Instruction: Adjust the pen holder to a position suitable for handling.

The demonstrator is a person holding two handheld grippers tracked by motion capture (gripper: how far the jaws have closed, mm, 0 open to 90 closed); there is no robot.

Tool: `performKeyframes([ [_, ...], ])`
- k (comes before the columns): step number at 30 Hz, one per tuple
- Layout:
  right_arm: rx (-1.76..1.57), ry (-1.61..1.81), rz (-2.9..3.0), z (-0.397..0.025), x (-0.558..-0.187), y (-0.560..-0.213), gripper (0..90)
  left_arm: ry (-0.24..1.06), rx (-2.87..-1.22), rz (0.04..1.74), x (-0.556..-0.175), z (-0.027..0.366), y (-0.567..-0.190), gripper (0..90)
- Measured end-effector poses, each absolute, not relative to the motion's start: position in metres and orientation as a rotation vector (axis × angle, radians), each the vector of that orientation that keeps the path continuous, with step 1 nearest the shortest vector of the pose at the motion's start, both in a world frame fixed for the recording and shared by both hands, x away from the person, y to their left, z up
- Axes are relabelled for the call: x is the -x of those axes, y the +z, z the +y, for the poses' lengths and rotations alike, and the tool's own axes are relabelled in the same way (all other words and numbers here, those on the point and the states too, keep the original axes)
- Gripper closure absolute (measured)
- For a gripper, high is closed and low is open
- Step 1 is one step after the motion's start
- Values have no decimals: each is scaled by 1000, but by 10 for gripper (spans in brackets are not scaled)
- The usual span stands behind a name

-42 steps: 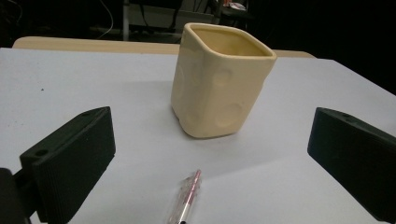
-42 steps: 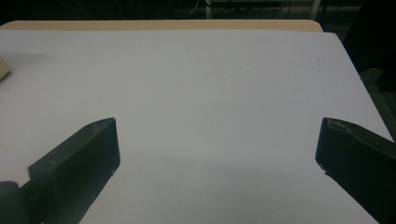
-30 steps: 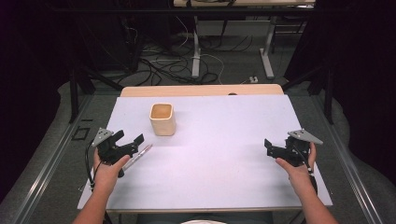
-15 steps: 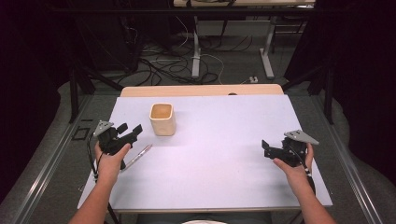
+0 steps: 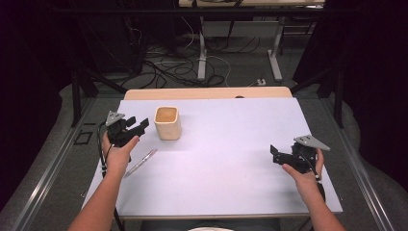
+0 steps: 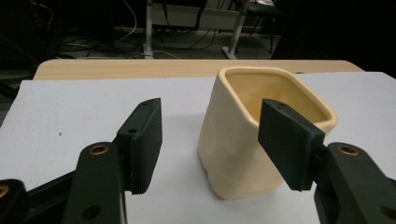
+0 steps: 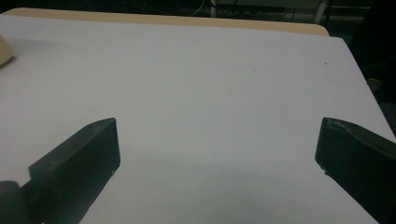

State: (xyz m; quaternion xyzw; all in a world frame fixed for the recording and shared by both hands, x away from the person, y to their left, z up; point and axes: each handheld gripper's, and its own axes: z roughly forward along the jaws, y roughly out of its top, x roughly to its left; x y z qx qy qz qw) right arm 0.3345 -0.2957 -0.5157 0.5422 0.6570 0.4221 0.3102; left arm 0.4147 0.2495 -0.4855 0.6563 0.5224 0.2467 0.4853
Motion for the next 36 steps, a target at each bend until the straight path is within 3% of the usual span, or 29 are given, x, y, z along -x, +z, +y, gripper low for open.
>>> performKeyframes([
  [19,-1434,1116,1753,-295,-336,-518,1,567,-1650,1326,-459,233,-484,774],
  [24,-1434,1112,1761,-295,-336,-518,2,487,-1672,1340,-470,231,-499,879],
  [36,-1429,1116,1769,-294,-337,-519,2,402,-1690,1387,-483,232,-519,900],
])
